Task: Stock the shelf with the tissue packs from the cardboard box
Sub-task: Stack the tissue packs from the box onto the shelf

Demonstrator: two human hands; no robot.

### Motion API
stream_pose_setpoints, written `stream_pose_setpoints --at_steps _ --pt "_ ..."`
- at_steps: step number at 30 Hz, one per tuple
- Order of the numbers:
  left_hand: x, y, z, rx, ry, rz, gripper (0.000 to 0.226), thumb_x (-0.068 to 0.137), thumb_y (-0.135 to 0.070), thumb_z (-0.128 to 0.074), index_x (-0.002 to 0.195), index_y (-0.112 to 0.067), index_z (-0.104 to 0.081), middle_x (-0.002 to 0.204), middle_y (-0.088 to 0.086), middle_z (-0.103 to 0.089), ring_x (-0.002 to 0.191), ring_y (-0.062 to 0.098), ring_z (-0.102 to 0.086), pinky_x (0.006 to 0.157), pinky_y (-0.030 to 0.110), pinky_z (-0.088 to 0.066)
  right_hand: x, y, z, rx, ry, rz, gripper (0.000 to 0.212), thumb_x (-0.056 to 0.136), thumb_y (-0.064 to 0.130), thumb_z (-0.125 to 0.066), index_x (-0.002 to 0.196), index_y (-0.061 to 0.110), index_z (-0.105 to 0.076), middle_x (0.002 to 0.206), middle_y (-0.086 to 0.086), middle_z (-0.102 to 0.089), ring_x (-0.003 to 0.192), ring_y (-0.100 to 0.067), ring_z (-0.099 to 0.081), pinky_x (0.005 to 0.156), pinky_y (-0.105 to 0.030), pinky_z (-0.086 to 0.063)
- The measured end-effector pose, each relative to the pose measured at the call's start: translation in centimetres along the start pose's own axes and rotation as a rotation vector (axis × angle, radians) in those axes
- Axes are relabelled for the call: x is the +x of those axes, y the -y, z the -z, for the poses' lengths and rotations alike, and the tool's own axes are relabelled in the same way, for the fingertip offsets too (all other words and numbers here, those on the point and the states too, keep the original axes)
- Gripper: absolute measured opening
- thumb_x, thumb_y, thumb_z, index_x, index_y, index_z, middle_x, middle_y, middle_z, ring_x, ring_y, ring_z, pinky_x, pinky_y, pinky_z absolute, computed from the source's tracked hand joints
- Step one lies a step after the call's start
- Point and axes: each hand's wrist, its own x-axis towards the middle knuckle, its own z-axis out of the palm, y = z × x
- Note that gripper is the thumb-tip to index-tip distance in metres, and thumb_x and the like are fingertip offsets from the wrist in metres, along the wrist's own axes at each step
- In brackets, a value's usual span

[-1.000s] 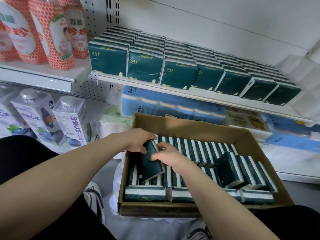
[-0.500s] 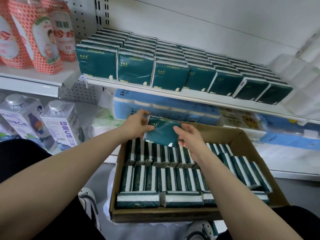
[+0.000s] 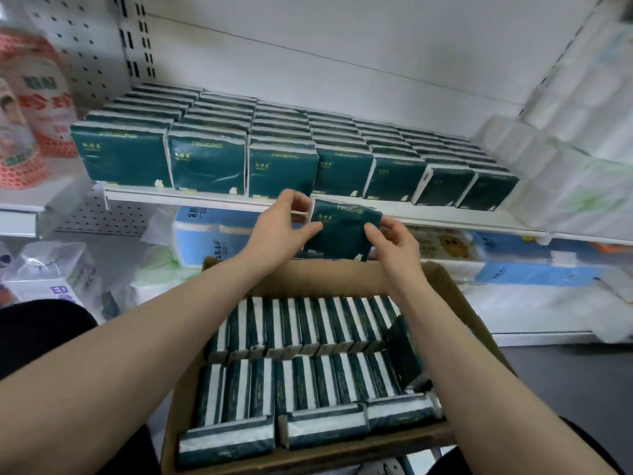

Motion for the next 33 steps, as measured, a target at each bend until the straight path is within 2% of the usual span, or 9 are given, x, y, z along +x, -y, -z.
stream_pose_setpoints --at_steps 4,6,9,13,16,21,23,28,33 --pt "1.0 -1.0 -1.3 0.002 -0.038 -0.087 0.046 0.088 -0.024 -0.069 0.129 -0.025 -0.049 0.116 0.001 -0.052 0.106 0.011 -0.052 0.092 0.025 -0.045 1.7 2.0 1.4 -0.085 -0.043 0.127 0.024 0.096 0.025 -0.063 0.119 0.022 -0.055 0.1 0.001 -0.061 0.092 -0.014 -0.063 0.072 -0.019 -0.053" --pt "1.3 -1.3 -1.7 -0.008 -0.021 -0.11 0.056 0.09 -0.024 -0.066 0.14 -0.027 -0.042 0.117 0.001 -0.05 0.107 0.011 -0.05 0.09 0.024 -0.047 2.5 2.8 1.6 -0.111 -0.064 0.184 0.025 0.096 0.025 -0.063 0.119 0.026 -0.052 0.095 0.006 -0.058 0.087 -0.012 -0.063 0.076 -0.022 -0.055" --pt "1.7 -1.3 -2.0 -0.025 0.0 -0.114 0.063 0.093 -0.025 -0.063 0.148 -0.028 -0.032 0.123 -0.001 -0.048 0.112 0.009 -0.05 0.094 0.023 -0.045 3.6 3.5 1.3 -0.129 -0.068 0.22 0.029 0.096 0.025 -0.064 0.123 0.029 -0.052 0.097 0.003 -0.059 0.093 -0.016 -0.065 0.082 -0.027 -0.054" --pt "2.3 -0.8 -2.0 -0.039 0.011 -0.102 0.063 0.094 -0.024 -0.061 0.15 -0.024 -0.032 0.132 0.001 -0.047 0.116 0.008 -0.05 0.098 0.022 -0.045 4.8 3.6 0.4 -0.129 -0.063 0.224 0.037 0.096 0.025 -0.064 0.131 0.024 -0.052 0.104 -0.002 -0.061 0.101 -0.021 -0.065 0.088 -0.031 -0.054" --pt "2.7 -0.5 -2.2 -0.061 0.009 -0.076 0.063 0.094 -0.022 -0.061 0.15 -0.02 -0.032 0.141 0.003 -0.044 0.122 0.01 -0.05 0.101 0.024 -0.045 5.3 3.1 -0.5 -0.116 -0.069 0.201 0.043 0.096 0.024 -0.064 0.136 0.021 -0.048 0.109 -0.002 -0.061 0.102 -0.019 -0.065 0.083 -0.025 -0.052" --pt "2.8 -0.2 -2.6 -0.059 0.013 -0.087 0.059 0.095 -0.018 -0.06 0.148 -0.015 -0.036 0.149 0.002 -0.037 0.13 0.011 -0.045 0.097 0.011 -0.037 5.4 2.4 -1.1 -0.085 -0.128 0.172 0.038 0.096 0.019 -0.064 0.13 0.019 -0.046 0.113 0.006 -0.057 0.101 -0.005 -0.059 0.071 -0.009 -0.047" --pt "2.9 0.0 -2.6 -0.049 0.011 -0.089 0.056 0.095 -0.017 -0.06 0.146 -0.014 -0.039 0.148 0.002 -0.037 0.13 0.01 -0.045 0.099 0.011 -0.036 5.4 2.2 -1.3 -0.111 -0.121 0.182 0.037 0.096 0.019 -0.063 0.13 0.019 -0.047 0.114 0.008 -0.056 0.099 0.0 -0.057 0.069 -0.004 -0.046" --pt "2.7 0.3 -3.0 -0.015 0.018 -0.084 0.055 0.095 -0.019 -0.06 0.146 -0.013 -0.041 0.141 0.003 -0.039 0.125 0.013 -0.048 0.108 0.021 -0.037 5.5 1.8 -2.0 -0.163 -0.082 0.195 0.041 0.097 0.018 -0.061 0.135 0.021 -0.047 0.122 0.007 -0.055 0.111 -0.008 -0.057 0.084 -0.014 -0.047" --pt "2.7 0.2 -3.4 0.031 0.051 -0.095 0.058 0.095 -0.019 -0.059 0.149 -0.014 -0.036 0.148 0.002 -0.035 0.128 0.014 -0.045 0.108 0.019 -0.033 5.7 1.4 -2.3 -0.206 -0.075 0.202 0.047 0.097 0.017 -0.061 0.142 0.019 -0.045 0.129 0.002 -0.055 0.115 -0.009 -0.055 0.097 -0.024 -0.048"
